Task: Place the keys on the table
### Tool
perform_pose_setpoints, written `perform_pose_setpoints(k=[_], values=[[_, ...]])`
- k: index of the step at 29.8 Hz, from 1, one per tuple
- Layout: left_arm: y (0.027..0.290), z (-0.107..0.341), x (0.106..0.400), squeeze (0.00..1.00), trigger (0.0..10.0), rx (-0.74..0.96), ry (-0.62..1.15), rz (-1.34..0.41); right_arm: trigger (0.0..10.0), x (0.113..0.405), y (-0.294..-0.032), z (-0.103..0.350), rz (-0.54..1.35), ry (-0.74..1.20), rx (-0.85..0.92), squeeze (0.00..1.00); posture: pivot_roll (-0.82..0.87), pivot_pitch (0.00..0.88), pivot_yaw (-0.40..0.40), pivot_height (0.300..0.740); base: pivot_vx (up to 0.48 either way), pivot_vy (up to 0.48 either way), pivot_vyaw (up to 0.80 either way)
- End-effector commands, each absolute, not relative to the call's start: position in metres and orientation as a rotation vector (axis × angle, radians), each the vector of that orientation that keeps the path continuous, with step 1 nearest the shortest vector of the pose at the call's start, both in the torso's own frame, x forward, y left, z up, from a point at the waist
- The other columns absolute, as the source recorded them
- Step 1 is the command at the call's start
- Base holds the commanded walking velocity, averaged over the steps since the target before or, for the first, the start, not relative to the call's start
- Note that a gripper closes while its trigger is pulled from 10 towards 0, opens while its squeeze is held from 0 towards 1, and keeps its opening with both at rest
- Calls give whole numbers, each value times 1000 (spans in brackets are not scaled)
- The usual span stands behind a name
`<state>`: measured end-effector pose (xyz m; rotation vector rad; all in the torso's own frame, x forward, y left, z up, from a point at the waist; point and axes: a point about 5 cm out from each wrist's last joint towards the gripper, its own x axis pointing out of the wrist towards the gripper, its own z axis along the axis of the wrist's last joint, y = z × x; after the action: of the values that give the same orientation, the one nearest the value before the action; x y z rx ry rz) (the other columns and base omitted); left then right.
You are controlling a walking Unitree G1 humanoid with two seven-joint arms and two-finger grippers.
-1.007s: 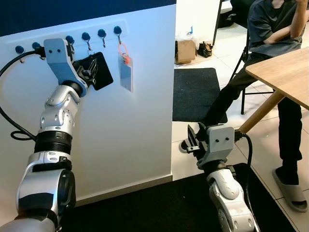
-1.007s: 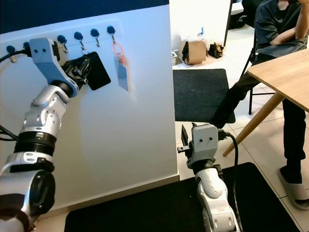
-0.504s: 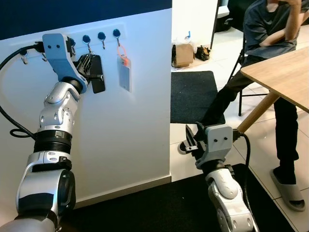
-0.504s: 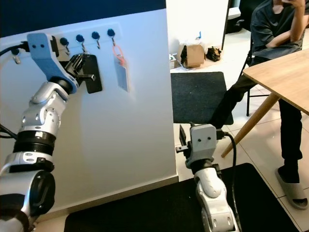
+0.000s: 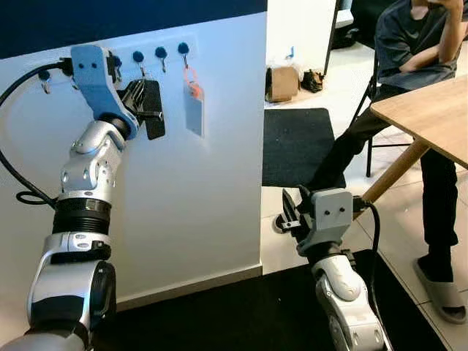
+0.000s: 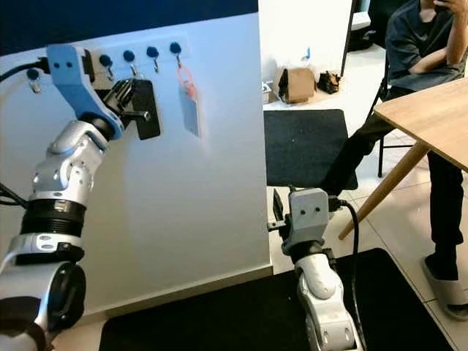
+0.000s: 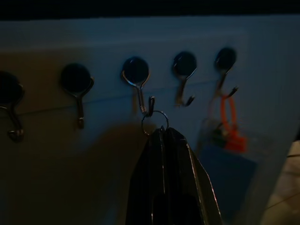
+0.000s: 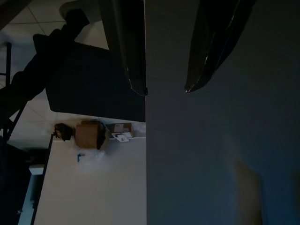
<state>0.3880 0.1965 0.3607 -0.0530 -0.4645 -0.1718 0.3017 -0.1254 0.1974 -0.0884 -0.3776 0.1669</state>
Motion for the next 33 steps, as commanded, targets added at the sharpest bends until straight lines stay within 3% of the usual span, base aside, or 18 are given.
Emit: perform_pose_setpoints(k=[1,5,9,21,33], values=[[192,359,390,0,10000,-9,-451,-163,10000,301,-121,194,183,-369,-83,0,18,232,126,740,0,0,0],[190,361,390,0,10000,18,-460,-151,10000,301,-121,194,182,-370,-83,0,16,232,127,740,0,0,0],[190,376,386,0,10000,154,-522,-49,10000,300,-122,194,175,-370,-84,0,13,231,134,740,0,0,0],[208,403,371,0,10000,168,-603,5,10000,299,-122,193,173,-367,-81,0,20,239,132,740,0,0,0],[221,390,369,0,10000,174,-558,21,10000,300,-122,193,173,-365,-82,0,17,244,134,740,0,0,0]])
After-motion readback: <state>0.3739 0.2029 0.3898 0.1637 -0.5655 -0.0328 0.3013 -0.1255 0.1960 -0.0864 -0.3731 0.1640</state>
